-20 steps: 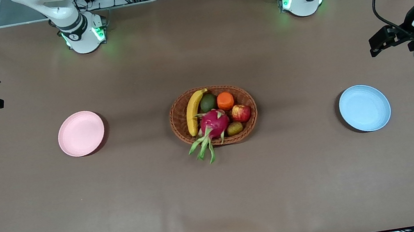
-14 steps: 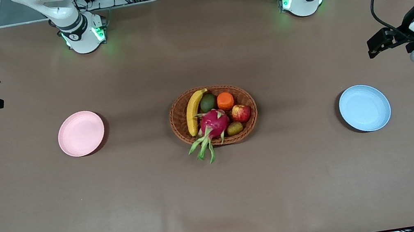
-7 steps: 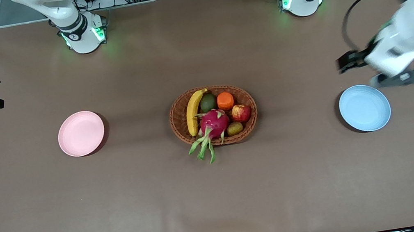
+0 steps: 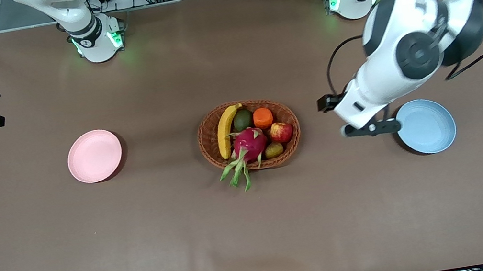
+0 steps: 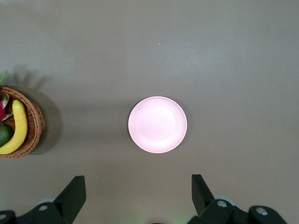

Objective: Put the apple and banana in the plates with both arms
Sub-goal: 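Reach the left gripper over the basket toward the red apple, then lower the left gripper and close it on the red apple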

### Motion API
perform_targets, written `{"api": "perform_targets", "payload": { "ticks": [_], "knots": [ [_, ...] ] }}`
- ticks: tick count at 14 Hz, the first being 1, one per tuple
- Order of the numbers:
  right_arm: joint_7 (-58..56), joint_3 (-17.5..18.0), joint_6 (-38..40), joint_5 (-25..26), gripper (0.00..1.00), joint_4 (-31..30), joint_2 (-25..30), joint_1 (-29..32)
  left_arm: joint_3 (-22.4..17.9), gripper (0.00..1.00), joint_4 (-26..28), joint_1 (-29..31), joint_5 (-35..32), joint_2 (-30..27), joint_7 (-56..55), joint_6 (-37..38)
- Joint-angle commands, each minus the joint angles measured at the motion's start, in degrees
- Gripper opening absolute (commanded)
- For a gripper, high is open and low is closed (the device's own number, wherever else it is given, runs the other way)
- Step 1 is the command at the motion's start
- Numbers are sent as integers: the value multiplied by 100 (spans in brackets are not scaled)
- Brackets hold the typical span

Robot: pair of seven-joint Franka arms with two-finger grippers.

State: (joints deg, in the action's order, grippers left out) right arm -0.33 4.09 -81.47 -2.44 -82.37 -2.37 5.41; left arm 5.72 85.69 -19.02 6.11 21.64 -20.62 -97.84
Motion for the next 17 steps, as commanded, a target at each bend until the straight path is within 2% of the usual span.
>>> {"api": "perform_targets", "payload": {
  "ticks": [1,4,8,11,17],
  "knots": [
    [-90,101,-44,-90,100,-34,17,171,-44,100,43,-382,101,401,-493,-541],
    [-90,101,-44,-81,100,-34,17,163,-36,100,53,-655,101,700,-916,-737],
    [-117,101,-44,-195,100,-34,9,250,-36,100,175,-804,233,1069,-917,-1078],
    [-117,109,-44,-204,100,-34,9,259,-44,100,334,-1059,233,1245,-926,-1597],
    [-117,109,-35,-239,100,-33,9,268,-44,100,465,-1271,180,1492,-908,-2073]
  ]
}}
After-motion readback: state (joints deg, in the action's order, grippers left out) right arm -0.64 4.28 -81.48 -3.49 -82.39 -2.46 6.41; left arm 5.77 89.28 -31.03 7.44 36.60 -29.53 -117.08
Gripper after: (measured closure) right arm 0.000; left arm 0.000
